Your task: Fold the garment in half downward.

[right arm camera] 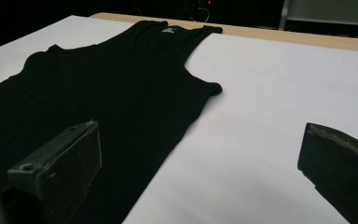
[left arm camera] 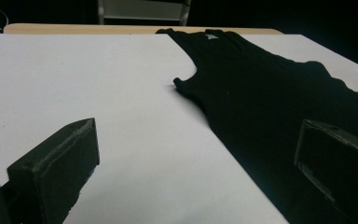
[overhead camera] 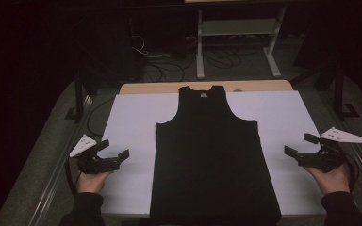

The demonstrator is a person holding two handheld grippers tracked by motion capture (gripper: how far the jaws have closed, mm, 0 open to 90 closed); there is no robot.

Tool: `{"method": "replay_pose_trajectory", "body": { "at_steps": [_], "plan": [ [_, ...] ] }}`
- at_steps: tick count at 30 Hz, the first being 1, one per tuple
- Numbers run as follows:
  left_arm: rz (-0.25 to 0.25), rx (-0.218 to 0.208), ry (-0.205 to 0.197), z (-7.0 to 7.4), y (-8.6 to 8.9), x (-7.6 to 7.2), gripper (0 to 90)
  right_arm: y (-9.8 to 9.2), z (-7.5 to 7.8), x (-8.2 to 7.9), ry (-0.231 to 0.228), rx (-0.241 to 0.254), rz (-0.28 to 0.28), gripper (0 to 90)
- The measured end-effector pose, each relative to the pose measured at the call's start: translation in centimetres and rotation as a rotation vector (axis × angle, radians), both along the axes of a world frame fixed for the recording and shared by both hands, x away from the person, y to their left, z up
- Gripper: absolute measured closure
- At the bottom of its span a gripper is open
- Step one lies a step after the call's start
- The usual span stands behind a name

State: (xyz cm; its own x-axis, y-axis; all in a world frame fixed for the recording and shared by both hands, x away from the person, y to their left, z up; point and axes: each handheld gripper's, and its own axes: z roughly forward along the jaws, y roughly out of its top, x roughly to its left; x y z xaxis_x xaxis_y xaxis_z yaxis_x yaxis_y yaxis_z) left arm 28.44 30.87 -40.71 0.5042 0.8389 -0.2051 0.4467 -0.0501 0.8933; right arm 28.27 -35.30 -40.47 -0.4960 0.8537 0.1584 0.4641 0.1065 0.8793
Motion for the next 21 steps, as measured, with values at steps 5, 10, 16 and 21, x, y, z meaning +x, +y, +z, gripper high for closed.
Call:
{"method": "replay_pose_trajectory", "body": {
  "at_steps": [5, 10, 16, 21],
  "plan": [
    [-0.002, -0.003, -0.003, 0.01, 0.03, -0.02, 0.0, 0.08, 0.01, 0.0, -0.001, 0.0, 0.003, 0.0],
    [-0.004, -0.003, -0.002, 0.0, -0.01, 0.0, 0.0, 0.04, 0.05, -0.03, -0.004, -0.001, 0.003, 0.0],
    [0.002, -0.016, -0.003, -0.08, -0.05, -0.3, 0.0, 0.19, 0.32, -0.38, -0.006, -0.004, -0.003, 0.0],
    [-0.014, -0.007, 0.009, -0.12, -0.5, -0.32, 0.0, 0.22, 0.44, -0.46, -0.01, -0.006, 0.0, 0.0]
  ]
}}
